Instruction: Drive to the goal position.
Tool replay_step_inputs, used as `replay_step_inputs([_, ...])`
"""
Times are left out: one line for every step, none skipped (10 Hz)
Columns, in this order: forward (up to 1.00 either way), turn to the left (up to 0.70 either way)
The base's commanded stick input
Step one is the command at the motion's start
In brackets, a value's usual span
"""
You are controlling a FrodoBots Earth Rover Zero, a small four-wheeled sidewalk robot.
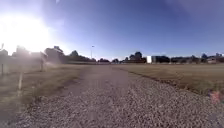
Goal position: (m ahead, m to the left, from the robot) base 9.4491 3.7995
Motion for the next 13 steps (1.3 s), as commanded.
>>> replay_step_inputs([0.5, 0.0])
replay_step_inputs([0.5, 0.0])
replay_step_inputs([0.5, 0.0])
replay_step_inputs([0.5, 0.0])
replay_step_inputs([0.5, 0.0])
replay_step_inputs([0.5, 0.0])
replay_step_inputs([0.5, 0.0])
replay_step_inputs([0.5, 0.0])
replay_step_inputs([0.5, 0.0])
replay_step_inputs([0.5, 0.0])
replay_step_inputs([0.5, 0.0])
replay_step_inputs([0.5, 0.0])
replay_step_inputs([0.5, 0.0])
